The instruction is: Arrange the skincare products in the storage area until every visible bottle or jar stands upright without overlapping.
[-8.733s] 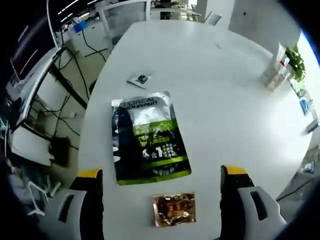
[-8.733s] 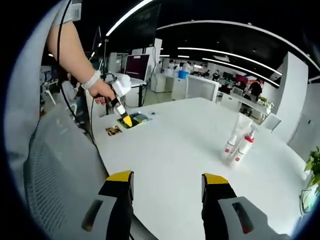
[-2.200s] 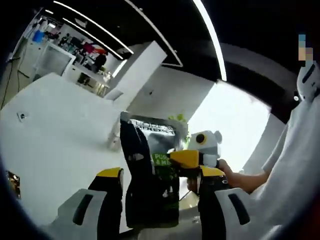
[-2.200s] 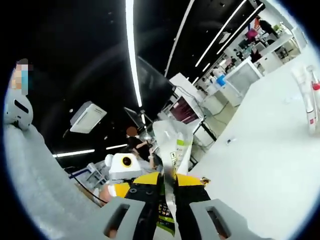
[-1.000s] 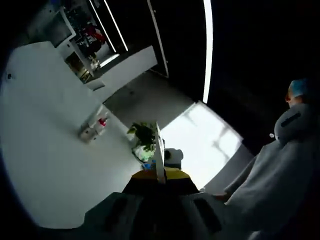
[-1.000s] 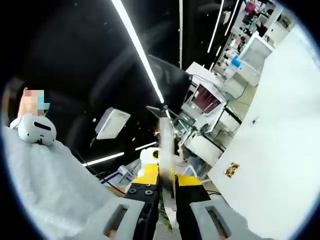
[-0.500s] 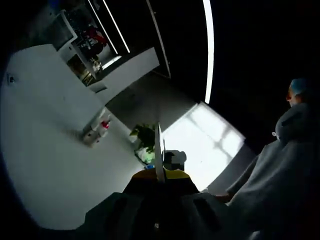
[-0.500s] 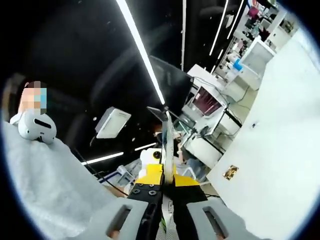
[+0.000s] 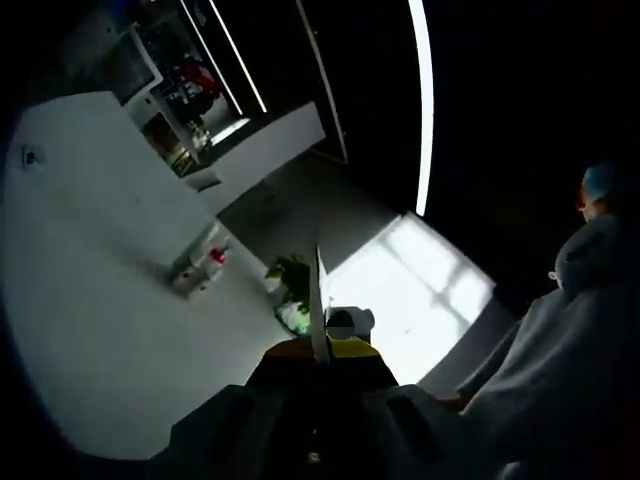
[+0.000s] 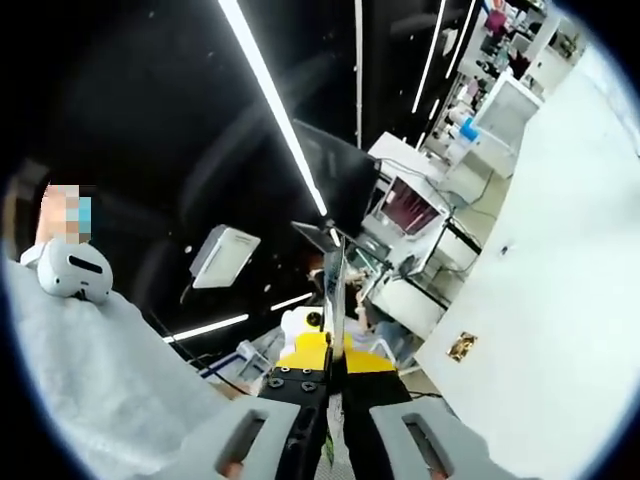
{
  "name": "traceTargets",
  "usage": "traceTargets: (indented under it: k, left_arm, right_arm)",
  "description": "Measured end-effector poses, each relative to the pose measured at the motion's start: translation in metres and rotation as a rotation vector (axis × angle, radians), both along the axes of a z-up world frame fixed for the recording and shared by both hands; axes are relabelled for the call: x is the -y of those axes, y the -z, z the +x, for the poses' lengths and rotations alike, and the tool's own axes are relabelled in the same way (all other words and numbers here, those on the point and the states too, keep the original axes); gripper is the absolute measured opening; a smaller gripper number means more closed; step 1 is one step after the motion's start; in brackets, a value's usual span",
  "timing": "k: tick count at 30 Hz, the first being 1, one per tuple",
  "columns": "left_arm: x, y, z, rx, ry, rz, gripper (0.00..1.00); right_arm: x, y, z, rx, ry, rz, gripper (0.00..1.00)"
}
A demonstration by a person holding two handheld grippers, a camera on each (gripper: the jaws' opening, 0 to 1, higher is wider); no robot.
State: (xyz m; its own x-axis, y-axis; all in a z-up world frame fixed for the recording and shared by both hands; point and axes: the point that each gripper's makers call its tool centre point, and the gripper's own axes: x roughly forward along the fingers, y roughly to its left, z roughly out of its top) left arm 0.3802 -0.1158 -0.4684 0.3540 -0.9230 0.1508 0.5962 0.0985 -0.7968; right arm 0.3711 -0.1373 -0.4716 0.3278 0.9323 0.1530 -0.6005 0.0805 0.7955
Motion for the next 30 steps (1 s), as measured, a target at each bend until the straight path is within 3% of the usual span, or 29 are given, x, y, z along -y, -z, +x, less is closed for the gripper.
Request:
traceTargets:
  k: [10,13,16,18,19,30]
  left_arm:
    - [0.0,0.003,0.002,-0.023,-0.003,-0.005,0.0]
    - [0.0,0.004,0.002,-0.025,-0.001,-0.003,0.0]
    - [0.0,0.002,0.001,-0.017,0.006,-0.01,0.0]
    - [0.0,0.002,0.002,-0.022,0.006,-0.014,0.0]
    - [-0.001,0.003,0.003,-0.032,0.003,-0.019,0.0]
    - [0.0,0.002,0.001,-0.06,0.015,-0.044,0.0]
  right_arm:
    - [0.002,0.003,0.0,-0.003,0.019,-0.004,0.01]
    - [-0.001,0.004,-0.002,-0.019,0.016,0.006,0.08]
    - [-0.009,0.011,-0.01,-0.029,-0.02,-0.035,0.15]
    - [-0.015,0.012,-0.015,-0.025,-0.043,-0.047,0.1]
    - [-0.017,0.011,-0.02,-0.019,-0.067,-0.044,0.0]
    - [-0.008,0.01,-0.018,-0.045,0.021,0.022,0.0]
